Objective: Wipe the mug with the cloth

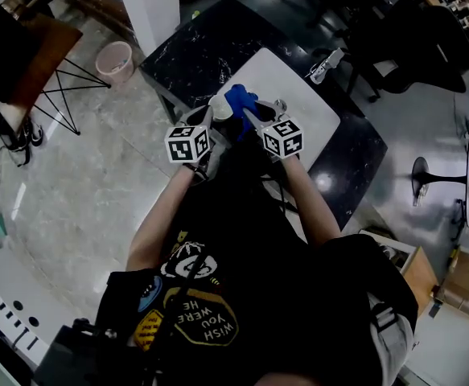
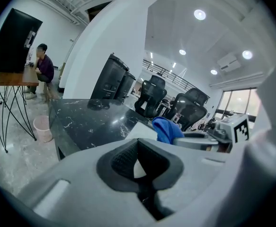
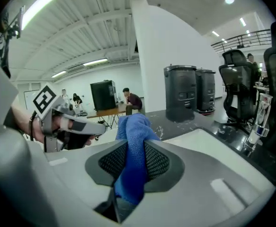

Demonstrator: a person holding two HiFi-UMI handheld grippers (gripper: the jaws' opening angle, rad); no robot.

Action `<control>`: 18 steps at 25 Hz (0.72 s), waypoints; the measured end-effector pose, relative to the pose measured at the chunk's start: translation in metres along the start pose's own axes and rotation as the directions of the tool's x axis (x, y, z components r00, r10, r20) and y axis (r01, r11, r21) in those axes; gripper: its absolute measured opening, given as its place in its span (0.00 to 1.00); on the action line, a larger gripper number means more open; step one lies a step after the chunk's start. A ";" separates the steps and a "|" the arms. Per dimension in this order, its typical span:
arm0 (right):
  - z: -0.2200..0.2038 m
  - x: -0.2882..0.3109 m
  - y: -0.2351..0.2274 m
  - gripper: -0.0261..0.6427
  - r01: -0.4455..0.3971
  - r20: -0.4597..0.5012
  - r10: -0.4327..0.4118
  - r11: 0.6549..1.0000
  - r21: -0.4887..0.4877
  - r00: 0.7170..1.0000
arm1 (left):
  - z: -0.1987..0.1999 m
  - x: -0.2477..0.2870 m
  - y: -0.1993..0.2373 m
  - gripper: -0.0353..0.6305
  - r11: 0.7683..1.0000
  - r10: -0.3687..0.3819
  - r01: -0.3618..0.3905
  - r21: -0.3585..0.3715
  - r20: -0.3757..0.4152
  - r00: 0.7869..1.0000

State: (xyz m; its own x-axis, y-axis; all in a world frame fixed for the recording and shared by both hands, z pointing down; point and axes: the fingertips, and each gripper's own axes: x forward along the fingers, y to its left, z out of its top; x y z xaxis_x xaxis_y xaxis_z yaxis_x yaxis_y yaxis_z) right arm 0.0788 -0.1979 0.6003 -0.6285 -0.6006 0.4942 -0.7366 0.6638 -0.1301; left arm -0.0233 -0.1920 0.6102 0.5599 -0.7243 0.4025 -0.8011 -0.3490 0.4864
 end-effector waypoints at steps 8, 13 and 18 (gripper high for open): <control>-0.052 -0.004 0.077 0.18 -0.194 -0.177 0.160 0.962 -0.194 0.971 | 0.002 -0.001 0.000 0.06 1.000 -0.001 0.002 -0.011 0.007 1.000; -0.001 -0.012 0.014 0.18 -0.016 0.015 0.017 0.999 -0.032 1.000 | -0.001 -0.001 -0.002 0.06 1.000 -0.004 0.004 -0.015 0.011 1.000; -0.035 0.008 0.014 0.18 -0.064 -0.203 0.038 0.991 -0.120 0.978 | 0.002 -0.001 0.001 0.06 0.999 -0.002 0.002 -0.034 0.020 1.000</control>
State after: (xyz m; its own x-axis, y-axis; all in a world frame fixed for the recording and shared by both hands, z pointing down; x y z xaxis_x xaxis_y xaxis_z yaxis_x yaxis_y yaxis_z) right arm 0.0723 -0.1781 0.6329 -0.5924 -0.4716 0.6531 -0.6597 0.7493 -0.0573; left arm -0.0247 -0.1925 0.6088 0.5569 -0.7352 0.3865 -0.7921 -0.3301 0.5134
